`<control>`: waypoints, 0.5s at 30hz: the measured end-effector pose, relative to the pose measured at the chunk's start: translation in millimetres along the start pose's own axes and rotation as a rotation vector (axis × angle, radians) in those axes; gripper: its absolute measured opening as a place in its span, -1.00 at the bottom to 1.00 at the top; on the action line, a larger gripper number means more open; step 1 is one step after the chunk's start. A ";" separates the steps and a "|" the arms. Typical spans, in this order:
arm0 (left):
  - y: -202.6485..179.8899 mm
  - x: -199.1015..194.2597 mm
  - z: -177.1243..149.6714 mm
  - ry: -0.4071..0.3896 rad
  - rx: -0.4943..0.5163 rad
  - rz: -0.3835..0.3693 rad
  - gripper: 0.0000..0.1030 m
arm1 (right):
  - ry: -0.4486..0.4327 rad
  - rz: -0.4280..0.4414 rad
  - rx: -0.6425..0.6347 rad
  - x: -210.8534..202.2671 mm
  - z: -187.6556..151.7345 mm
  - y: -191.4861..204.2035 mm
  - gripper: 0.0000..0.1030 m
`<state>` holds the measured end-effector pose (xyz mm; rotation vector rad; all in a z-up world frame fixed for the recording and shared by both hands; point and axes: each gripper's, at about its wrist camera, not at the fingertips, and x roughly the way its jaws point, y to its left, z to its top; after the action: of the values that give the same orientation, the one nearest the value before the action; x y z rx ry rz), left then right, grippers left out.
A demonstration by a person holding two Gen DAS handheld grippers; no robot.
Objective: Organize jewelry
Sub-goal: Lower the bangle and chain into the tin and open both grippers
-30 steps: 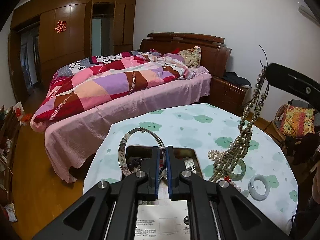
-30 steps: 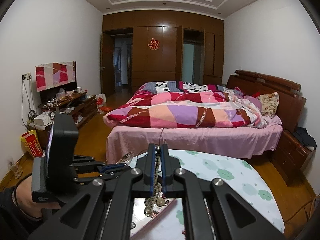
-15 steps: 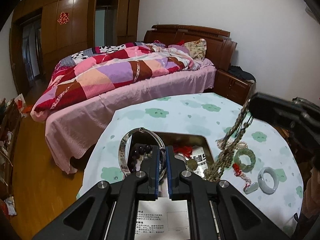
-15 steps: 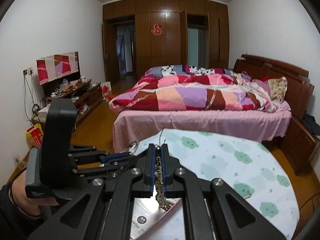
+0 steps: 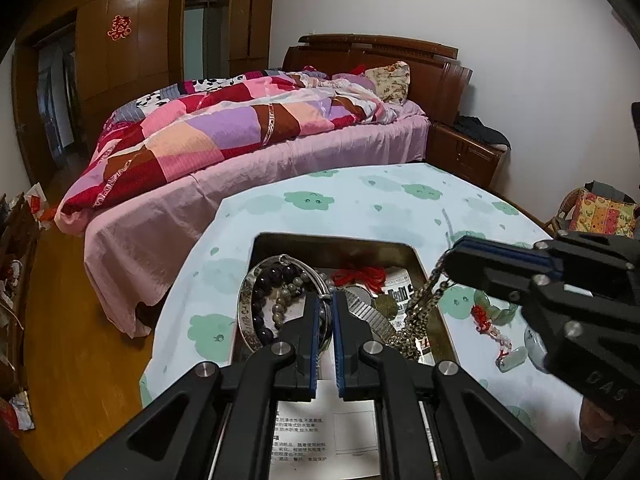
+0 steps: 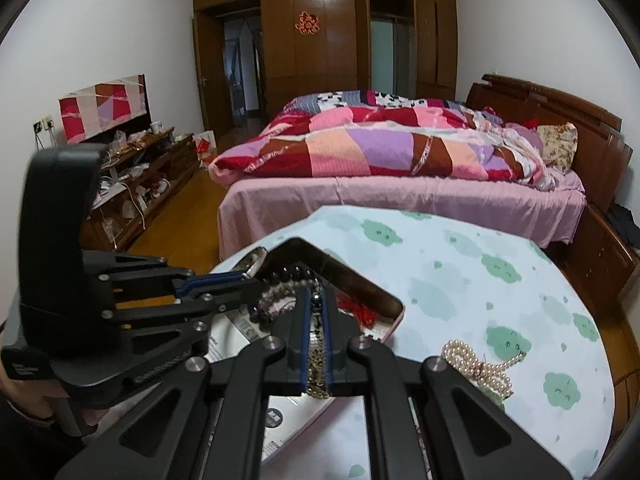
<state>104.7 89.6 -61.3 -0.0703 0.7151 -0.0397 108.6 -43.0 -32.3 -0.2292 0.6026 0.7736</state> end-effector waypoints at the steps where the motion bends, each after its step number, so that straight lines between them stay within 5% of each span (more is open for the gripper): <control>1: -0.4 0.9 -0.6 0.002 0.002 -0.001 -0.90 | 0.008 -0.001 0.002 2.0 -1.5 -0.4 -0.85; 15: -0.3 11.5 -5.6 0.032 0.005 0.000 -0.88 | 0.066 -0.004 0.004 21.0 -14.3 0.2 -0.85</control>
<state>109.6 88.2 -73.0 -0.0648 0.7473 -0.0426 114.1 -36.3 -56.2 -0.2532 0.6655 0.7636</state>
